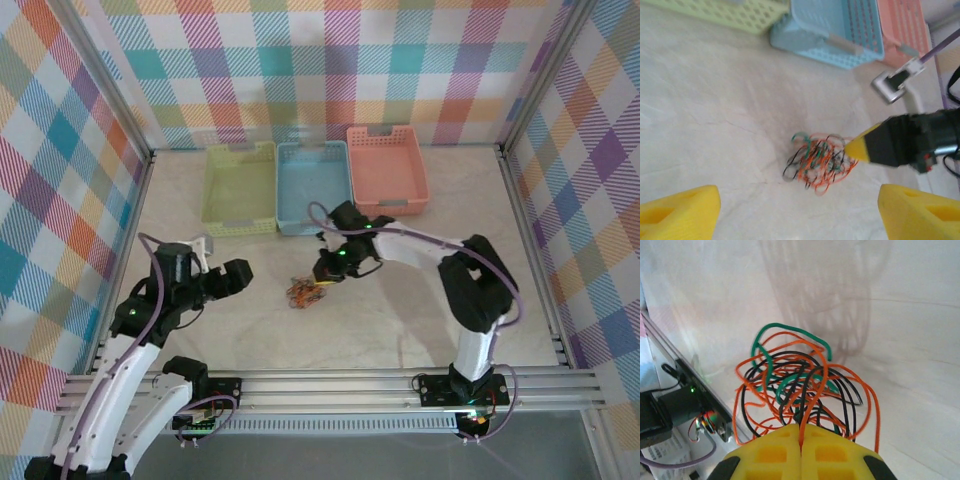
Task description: Untangle the cables
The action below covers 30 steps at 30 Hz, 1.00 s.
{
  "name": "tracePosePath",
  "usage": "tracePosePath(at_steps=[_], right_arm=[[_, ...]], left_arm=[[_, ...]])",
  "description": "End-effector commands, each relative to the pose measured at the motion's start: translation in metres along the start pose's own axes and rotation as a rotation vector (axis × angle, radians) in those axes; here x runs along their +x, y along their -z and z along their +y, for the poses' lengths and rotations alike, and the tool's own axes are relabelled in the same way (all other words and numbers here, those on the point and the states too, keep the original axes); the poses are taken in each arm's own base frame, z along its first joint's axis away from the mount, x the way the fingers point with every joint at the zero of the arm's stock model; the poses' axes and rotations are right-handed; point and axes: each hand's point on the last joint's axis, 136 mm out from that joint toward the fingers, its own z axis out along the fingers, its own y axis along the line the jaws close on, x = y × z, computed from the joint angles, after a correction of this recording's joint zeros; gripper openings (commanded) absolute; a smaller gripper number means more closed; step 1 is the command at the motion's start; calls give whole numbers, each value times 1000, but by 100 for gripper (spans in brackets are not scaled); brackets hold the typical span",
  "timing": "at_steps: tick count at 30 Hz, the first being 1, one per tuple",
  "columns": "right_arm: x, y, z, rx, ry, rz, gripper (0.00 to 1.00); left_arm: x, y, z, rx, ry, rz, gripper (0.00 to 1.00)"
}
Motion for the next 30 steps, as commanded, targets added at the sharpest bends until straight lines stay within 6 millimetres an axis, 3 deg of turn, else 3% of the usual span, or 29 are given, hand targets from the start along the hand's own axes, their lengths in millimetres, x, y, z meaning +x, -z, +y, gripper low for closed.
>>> tracePosePath(at_steps=[1,5,8,13,16,21,30], right_arm=[[3,11,-14,-18,13,-58,0],[-1,15,-22,-75,14,-91,0],[-4,22,-16,-117,36,-116,11],[-5,29,-20,-144,21,-143,21],[-5,32,-22,-148,17,-161,27],[-6,41,-27,-159,-1,-206,30],[-7,48,-31,-174,-19,-241,31]], left_arm=[[5,-20,-28,160,27,51,80],[16,-46,-37,154,-3,98,80],[27,-68,-42,132,-29,157,79],[43,-104,-51,121,-14,258,77],[39,-119,-61,115,-39,278,75],[44,-140,-71,100,-76,329,74],[59,-174,-67,43,-71,463,67]])
